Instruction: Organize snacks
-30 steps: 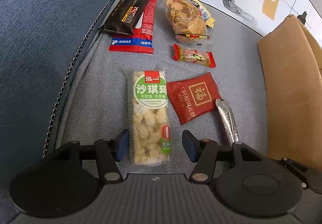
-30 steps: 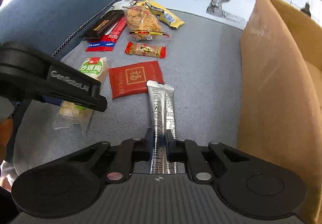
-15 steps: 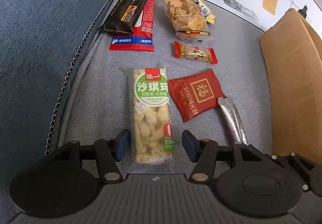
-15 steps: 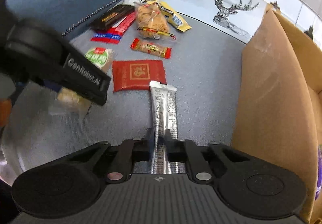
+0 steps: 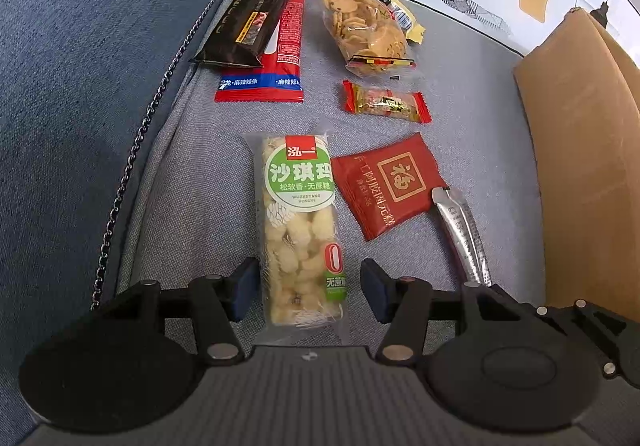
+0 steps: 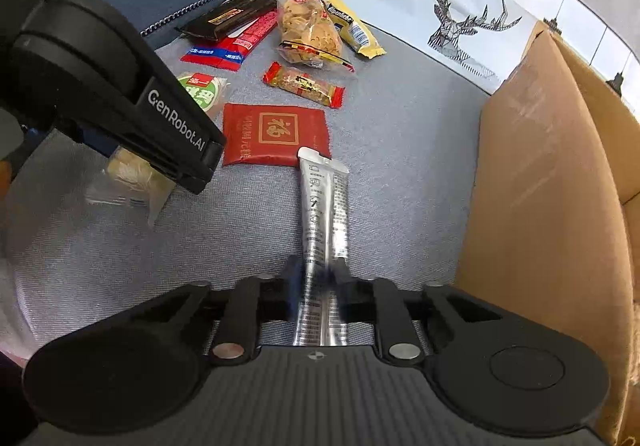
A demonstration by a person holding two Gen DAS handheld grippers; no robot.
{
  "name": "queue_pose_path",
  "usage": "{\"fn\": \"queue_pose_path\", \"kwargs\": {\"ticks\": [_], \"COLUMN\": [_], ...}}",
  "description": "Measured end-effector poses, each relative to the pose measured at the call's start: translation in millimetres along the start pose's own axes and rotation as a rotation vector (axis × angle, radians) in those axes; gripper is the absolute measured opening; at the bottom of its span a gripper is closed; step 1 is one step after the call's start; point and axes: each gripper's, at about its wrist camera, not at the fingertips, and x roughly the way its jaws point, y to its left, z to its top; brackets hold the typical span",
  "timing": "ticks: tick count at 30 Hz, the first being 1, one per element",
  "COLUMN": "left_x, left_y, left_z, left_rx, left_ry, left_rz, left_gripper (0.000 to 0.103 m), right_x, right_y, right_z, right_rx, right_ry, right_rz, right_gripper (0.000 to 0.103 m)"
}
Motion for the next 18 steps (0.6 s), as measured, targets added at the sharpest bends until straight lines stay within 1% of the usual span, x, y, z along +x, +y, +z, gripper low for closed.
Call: {"fn": "queue_pose_path", "kwargs": {"ticks": [2,3,10,14,18], "left_x": [0,0,-8,-11,-17], "left_y": [-1,-1,6,8,9], "left_z": [0,0,1,2,4], "left_rx": [0.01,0.012,-0.025,-0.042,-0.062], "left_ry": [-0.004,-0.006,-0.038,-0.051,-0.087], "left_rz": [0.014,0.02,0.001,-0.007,-0.03], "left_gripper": [0.048,0.042,0.04,0.04,0.04], "right_x": [-1,-2,-9,-14,-25], "right_y": [-1,-2,-6,-7,-13], "right_z": [0,0,1,4,8], "right_rx": [0.006,0.007,0.04,0.05,0.094], "right_ry": [-0.008,-0.011,-0.04,-0.079,-0.15], "right_rz": [0.005,0.007,0.007,-0.001,0.01], "right_gripper": [0.011,0.01,0.005,0.004,0.004]}}
